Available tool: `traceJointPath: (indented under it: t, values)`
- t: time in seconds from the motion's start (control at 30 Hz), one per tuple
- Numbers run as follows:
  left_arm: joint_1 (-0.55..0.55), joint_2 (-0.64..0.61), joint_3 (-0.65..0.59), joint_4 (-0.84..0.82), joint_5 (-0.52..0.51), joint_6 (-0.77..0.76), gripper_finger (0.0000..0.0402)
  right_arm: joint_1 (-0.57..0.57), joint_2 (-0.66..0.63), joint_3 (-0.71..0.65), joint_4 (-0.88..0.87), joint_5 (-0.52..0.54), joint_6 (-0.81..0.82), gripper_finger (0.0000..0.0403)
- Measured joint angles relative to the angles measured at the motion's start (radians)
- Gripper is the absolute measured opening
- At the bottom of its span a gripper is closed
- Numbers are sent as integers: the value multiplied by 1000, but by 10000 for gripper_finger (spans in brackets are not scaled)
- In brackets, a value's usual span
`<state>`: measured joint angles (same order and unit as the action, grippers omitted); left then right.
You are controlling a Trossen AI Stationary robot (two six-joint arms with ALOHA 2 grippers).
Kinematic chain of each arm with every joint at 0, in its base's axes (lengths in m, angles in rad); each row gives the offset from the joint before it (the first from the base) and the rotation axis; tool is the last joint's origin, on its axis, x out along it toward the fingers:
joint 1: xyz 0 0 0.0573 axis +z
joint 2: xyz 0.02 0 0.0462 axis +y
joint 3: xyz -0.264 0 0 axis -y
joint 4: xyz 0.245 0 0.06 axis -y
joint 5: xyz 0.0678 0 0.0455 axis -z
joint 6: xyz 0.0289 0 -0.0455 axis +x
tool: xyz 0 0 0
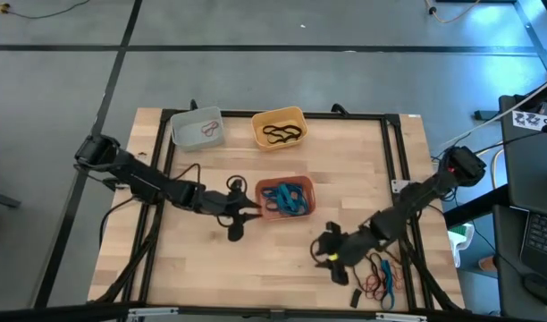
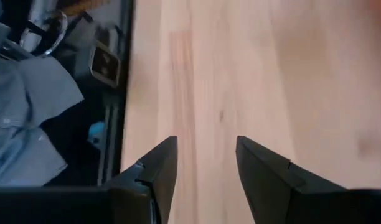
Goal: Sort rubber bands into baskets
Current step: Put the black rubber band into the yellow bin
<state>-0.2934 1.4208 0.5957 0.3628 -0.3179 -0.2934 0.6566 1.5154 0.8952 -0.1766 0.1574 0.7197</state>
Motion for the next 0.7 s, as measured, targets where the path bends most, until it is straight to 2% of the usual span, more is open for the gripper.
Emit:
traceJointPath:
  t: [0.4, 0.53, 0.7]
  values:
    - [-31, 0, 0, 17, 0, 12, 127, 184, 0, 1, -410, 34, 568, 166]
    - [-31, 0, 0, 22, 0, 15, 127, 229, 2, 0, -489, 40, 675, 166]
    - [-31, 0, 0, 20, 0, 15, 127, 249, 33, -24, -511, 38, 718, 166]
